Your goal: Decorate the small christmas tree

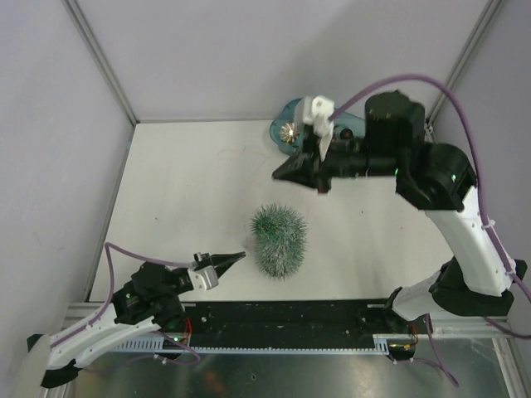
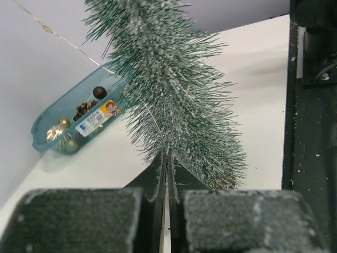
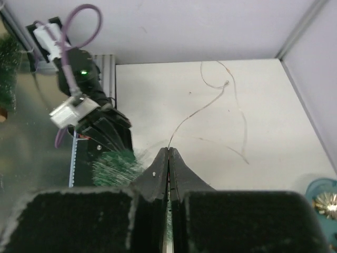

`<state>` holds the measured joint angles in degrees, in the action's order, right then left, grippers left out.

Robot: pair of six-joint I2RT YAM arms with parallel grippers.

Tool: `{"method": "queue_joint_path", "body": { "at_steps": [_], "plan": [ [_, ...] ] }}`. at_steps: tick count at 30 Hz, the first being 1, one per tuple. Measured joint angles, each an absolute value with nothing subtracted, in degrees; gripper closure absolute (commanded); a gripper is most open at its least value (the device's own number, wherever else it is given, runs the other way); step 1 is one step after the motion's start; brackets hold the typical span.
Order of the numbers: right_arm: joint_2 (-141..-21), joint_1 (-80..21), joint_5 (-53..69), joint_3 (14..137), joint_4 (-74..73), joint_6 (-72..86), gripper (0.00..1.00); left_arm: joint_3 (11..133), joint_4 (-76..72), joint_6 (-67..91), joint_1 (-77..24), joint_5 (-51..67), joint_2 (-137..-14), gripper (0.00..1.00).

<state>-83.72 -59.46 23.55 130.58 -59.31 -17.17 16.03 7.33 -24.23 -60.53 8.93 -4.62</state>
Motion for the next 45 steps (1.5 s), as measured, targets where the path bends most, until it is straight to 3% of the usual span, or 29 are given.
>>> {"method": "queue_joint_path", "body": {
  "at_steps": [6, 14, 22, 29, 32, 34, 39, 45],
  "plan": [
    [-81.6, -32.7, 46.9, 120.4, -49.4, -12.3, 1.0, 15.8, 6.3, -21.3, -60.3, 4.1, -6.1, 1.0],
    [-81.2, -17.1, 61.0, 109.1, -38.5, -8.2, 1.0, 15.8, 3.6, -19.5, -60.2, -1.1, -10.7, 0.96],
    [-79.9, -9.8, 62.8, 88.3, -31.4, -5.9, 1.0, 15.7, -1.3, -19.5, -60.1, -3.4, -21.3, 0.72],
    [-70.4, -6.3, 53.8, 75.0, -29.7, -2.6, 1.0, 15.8, -6.0, -19.0, -59.4, -3.9, -27.5, 0.4],
    [-66.1, -5.2, 47.1, 73.2, -29.7, 0.5, 1.0, 15.9, -6.5, -18.8, -58.8, -3.9, -27.9, 0.14],
    [-62.6, -3.3, 40.4, 70.5, -30.4, 3.6, 1.0, 15.9, -6.8, -18.5, -58.4, -4.1, -27.7, 0.05],
    [-54.6, -0.7, 22.9, 60.5, -36.5, 10.0, 1.0, 16.6, -5.9, -18.4, -57.8, -4.2, -25.0, 0.01],
    [-43.5, -0.7, 12.3, 55.2, -48.1, 14.5, 1.0, 18.5, -2.7, -18.6, -57.7, -2.7, -18.6, 0.0]
  ]
}}
